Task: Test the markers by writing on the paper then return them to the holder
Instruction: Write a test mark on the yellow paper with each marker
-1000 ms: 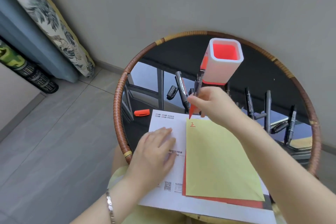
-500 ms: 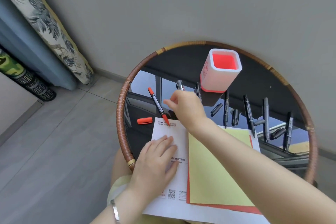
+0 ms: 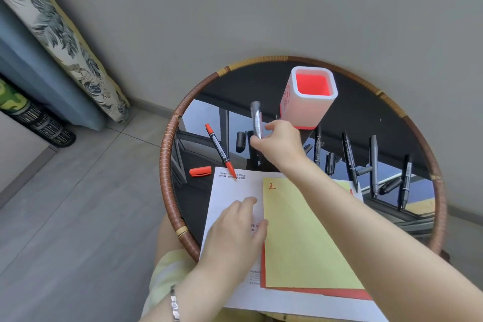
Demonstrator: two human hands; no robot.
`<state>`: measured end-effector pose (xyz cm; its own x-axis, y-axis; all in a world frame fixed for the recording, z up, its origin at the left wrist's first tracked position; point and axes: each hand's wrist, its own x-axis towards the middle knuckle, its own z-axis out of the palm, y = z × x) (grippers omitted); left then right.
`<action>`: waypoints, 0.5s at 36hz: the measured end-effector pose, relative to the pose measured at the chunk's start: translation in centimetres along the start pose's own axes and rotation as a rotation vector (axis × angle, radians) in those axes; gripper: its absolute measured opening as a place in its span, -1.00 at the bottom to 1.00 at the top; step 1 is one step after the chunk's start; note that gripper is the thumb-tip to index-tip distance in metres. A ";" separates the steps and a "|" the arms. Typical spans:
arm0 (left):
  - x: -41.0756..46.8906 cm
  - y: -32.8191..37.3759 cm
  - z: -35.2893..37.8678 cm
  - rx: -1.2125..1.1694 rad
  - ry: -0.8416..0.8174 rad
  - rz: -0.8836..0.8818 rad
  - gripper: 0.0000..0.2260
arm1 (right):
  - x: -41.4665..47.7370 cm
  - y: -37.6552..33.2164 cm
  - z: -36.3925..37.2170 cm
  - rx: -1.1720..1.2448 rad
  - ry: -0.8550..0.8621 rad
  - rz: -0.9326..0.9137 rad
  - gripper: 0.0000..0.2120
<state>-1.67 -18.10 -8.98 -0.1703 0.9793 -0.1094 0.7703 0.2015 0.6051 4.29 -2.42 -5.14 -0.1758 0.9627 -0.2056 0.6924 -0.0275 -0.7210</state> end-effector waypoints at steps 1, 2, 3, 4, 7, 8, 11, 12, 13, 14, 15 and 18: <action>0.0 0.5 0.2 -0.038 -0.030 -0.033 -0.61 | -0.5 0.3 -0.8 0.094 0.016 -0.006 -0.78; -0.1 0.9 0.4 -0.072 -0.049 -0.060 -0.58 | -1.0 0.7 -1.7 0.172 0.034 -0.028 -0.89; -0.1 1.2 0.4 -0.097 -0.051 -0.075 -0.57 | -1.8 1.1 -2.7 0.246 0.047 -0.035 -0.92; 0.0 1.5 0.6 -0.126 -0.049 -0.092 -0.55 | -2.5 1.8 -3.7 0.328 0.062 -0.025 -0.90; 0.3 1.9 0.9 -0.207 -0.041 -0.149 -0.51 | -5.0 4.4 -6.0 0.538 0.113 0.037 -0.93; 0.4 2.1 1.0 -0.243 -0.042 -0.179 -0.49 | -6.0 5.4 -6.6 0.585 0.132 0.068 -0.90; 0.3 2.5 1.6 -0.364 -0.060 -0.228 -0.55 | -8.4 8.4 -7.6 0.712 0.202 0.149 -0.84; 0.2 2.7 1.8 -0.397 -0.072 -0.233 -0.59 | -9.1 9.1 -8.0 0.738 0.229 0.171 -0.84; 0.1 2.9 2.0 -0.423 -0.078 -0.228 -0.62 | -9.6 9.8 -8.2 0.761 0.259 0.186 -0.84; -0.1 3.1 2.3 -0.441 -0.084 -0.220 -0.64 | -10.1 10.4 -8.4 0.778 0.286 0.201 -0.83; -0.4 3.2 2.6 -0.449 -0.088 -0.214 -0.65 | -10.5 11.1 -8.6 0.792 0.314 0.209 -0.83; -0.8 3.8 3.3 -0.434 -0.067 -0.200 -0.65 | -11.2 12.2 -8.7 0.829 0.355 0.216 -0.85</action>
<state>3.42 -18.08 -9.22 -0.2375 0.9241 -0.2992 0.3966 0.3735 0.8386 20.81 -11.19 -5.88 0.2178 0.9366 -0.2745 -0.0608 -0.2677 -0.9616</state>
